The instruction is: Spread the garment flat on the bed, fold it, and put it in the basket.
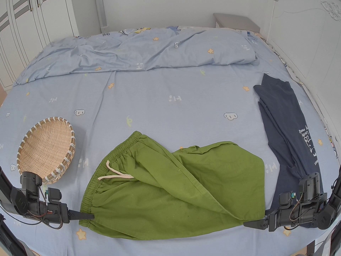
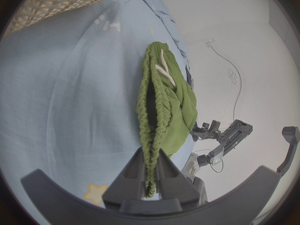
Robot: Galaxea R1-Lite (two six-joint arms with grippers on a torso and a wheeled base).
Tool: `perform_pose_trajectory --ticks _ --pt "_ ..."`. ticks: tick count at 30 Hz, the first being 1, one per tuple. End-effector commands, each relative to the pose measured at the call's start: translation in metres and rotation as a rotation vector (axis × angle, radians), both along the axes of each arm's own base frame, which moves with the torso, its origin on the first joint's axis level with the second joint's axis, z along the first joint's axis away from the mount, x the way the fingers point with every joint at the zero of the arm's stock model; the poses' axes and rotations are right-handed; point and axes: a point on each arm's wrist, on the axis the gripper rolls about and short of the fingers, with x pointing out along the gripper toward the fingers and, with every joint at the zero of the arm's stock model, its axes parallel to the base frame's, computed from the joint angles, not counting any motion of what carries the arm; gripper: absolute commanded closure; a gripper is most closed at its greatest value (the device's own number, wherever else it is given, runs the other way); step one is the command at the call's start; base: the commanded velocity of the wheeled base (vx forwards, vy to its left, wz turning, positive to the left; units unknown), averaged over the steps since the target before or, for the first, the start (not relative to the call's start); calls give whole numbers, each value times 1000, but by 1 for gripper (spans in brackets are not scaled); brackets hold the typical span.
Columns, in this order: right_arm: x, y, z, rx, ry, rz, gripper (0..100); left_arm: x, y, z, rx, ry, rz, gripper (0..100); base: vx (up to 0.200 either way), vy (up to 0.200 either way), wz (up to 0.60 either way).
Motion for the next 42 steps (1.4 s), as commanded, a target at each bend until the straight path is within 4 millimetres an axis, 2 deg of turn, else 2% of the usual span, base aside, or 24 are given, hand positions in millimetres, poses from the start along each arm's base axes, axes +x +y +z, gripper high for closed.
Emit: perform_pose_trajectory --ticks 1,16,22,25,30,42 --pt "-5 -1 -3 -8 24 -2 100 0 0 0 1 -3 0 100 0 0 0" --pt "-3 -1 -5 -12 24 -3 100 -1 0 1 1 2 3 100 0 0 0" --pt "-18 -4 12 -12 25 0 100 -21 0 10 -3 34 36 100 0 0 0" --pt "-29 -5 19 -16 40 12 100 -32 6 12 -6 60 88 100 0 0 0" --pt "-46 -7 24 -32 95 22 100 -44 11 9 -7 96 126 100 0 0 0" --pt "-52 -4 23 -38 133 61 100 -64 2 4 23 138 116 100 0 0 0"
